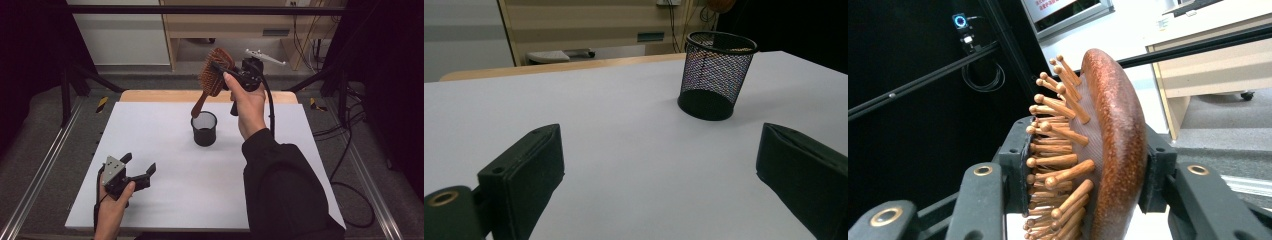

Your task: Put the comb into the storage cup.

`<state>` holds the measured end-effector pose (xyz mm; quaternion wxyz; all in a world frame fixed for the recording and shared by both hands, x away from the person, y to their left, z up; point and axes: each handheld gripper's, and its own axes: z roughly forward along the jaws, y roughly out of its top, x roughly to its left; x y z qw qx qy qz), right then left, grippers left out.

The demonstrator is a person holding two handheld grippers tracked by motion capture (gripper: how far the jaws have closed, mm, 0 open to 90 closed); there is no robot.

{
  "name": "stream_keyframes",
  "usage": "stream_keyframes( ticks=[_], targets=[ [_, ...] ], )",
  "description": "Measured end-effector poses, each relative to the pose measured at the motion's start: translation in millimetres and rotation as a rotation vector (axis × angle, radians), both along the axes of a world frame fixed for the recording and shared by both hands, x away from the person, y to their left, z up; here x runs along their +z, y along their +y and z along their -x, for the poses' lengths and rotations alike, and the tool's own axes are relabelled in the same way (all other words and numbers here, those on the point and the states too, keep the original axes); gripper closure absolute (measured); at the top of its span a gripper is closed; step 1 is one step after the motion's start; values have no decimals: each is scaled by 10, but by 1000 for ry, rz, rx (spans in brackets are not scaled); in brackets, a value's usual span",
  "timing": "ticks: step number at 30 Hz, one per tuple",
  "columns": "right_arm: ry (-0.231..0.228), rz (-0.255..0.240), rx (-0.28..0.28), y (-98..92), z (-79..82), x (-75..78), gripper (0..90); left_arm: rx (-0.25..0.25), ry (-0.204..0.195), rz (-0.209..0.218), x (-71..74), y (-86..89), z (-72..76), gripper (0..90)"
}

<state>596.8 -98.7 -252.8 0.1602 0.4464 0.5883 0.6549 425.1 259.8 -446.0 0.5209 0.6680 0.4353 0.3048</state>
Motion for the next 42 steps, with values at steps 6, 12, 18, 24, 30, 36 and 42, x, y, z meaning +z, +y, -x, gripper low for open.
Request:
stream_keyframes(
  ticks=[6, 12, 18, 24, 30, 36, 42],
  targets=[
    [-1, 9, -7, -7, -38, -25, 516, 6, -3, -4, 2, 11, -2, 55],
    [4, 13, -15, -18, -69, -43, 516, 2, -3, -4, 3, 13, -4, 55],
    [10, 18, -22, -14, -82, -51, 515, -2, -1, 4, 2, 11, -5, 55],
    [5, 34, -22, -20, -86, -56, 515, -2, -2, 5, 3, 13, -6, 55],
    [1, 41, -30, -33, -98, -61, 515, -4, -1, 5, 3, 11, -6, 55],
    [-1, 62, -39, -52, -88, -58, 515, -3, 0, 3, 2, 11, -5, 55],
    [-3, 98, -41, -47, -88, -79, 515, -4, 0, 0, 0, 9, -6, 55]
  ],
)
